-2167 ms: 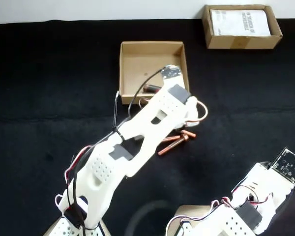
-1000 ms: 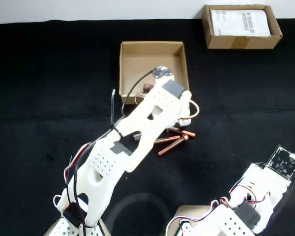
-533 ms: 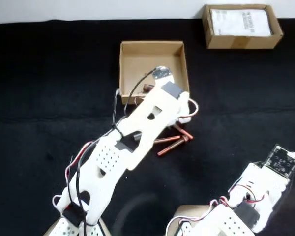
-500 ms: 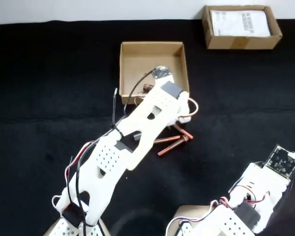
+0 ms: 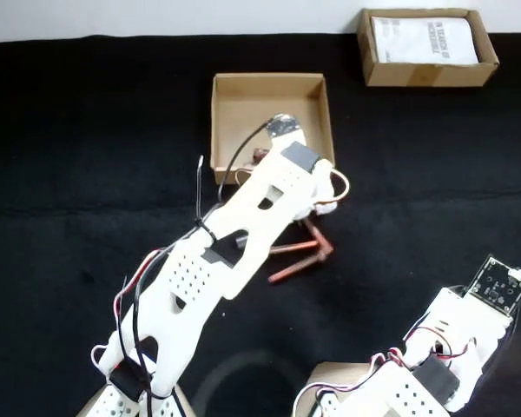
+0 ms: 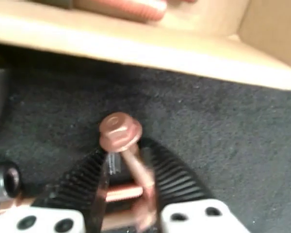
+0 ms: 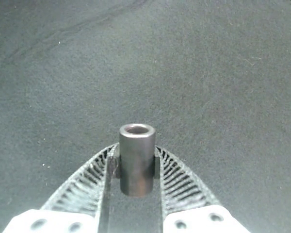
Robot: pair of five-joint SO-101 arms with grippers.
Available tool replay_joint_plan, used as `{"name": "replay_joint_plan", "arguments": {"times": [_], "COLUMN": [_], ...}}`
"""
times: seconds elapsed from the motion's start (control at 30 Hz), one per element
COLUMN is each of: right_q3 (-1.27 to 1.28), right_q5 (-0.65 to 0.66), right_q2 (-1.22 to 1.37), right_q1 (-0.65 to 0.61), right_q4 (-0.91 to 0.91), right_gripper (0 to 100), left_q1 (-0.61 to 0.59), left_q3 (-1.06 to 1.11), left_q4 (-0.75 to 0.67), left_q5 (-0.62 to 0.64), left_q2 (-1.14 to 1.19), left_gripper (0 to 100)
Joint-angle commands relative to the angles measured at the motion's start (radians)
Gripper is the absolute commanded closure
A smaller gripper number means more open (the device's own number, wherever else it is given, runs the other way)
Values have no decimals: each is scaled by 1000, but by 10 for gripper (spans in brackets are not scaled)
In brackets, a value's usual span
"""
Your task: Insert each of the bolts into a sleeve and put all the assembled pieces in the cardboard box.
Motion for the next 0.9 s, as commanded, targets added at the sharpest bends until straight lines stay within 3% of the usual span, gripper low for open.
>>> {"name": "replay_joint_plan", "arguments": {"times": [0.0, 0.17, 0.37, 0.57, 0.73, 0.87], "right_q3": [8, 7, -45, -231, -272, -340], "right_q5": [3, -120, -282, -408, -330, -256], "right_q2": [-13, -13, -13, -13, -13, -13], "right_q1": [-12, -19, -150, -536, -835, -951], "right_q4": [-2, -2, 39, 203, 214, 260], "right_gripper": [991, 991, 991, 991, 991, 991], "left_q1": [2, 31, 54, 93, 130, 124], "left_q3": [-41, -159, -257, -318, -352, -357], "left_q4": [-9, -9, 29, 219, 330, 330], "left_q5": [-46, -155, -338, -488, -505, -503], "left_q2": [-73, -199, -346, -460, -568, -693], "left_gripper": [993, 991, 991, 991, 991, 991]}}
